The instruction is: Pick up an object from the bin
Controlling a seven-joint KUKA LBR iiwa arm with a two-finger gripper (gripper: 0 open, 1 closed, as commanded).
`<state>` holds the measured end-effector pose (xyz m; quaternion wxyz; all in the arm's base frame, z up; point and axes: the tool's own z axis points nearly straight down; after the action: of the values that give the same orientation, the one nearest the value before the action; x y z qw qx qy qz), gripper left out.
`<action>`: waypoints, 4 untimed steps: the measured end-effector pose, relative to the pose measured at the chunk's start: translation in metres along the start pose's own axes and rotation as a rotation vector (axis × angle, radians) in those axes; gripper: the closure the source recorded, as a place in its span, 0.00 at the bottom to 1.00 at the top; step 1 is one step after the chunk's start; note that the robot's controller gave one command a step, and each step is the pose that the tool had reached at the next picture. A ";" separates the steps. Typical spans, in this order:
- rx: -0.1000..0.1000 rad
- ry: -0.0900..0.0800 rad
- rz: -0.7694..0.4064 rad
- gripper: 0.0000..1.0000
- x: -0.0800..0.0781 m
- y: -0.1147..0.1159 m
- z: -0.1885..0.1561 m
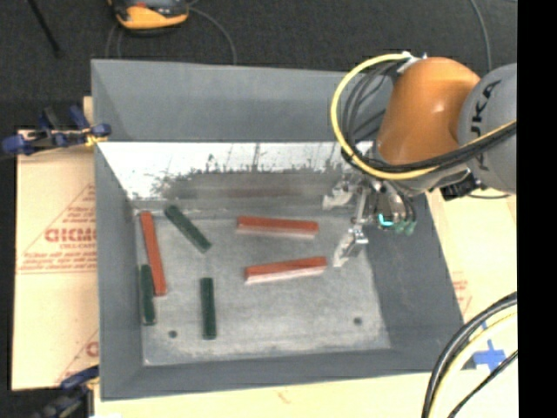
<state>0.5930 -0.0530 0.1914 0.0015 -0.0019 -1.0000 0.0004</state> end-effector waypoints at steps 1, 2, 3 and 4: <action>0.001 -0.007 -0.001 0.00 -0.001 0.000 -0.005; 0.001 -0.015 -0.060 0.00 -0.001 -0.004 0.026; 0.002 -0.012 -0.133 0.00 -0.004 -0.012 0.087; -0.003 0.000 0.023 1.00 -0.004 -0.028 0.111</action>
Offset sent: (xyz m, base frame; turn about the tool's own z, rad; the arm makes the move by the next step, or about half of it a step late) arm -0.0097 -0.0131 -0.1140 -0.1933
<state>0.5963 -0.0811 0.0805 0.0013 -0.0133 -0.9999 -0.0010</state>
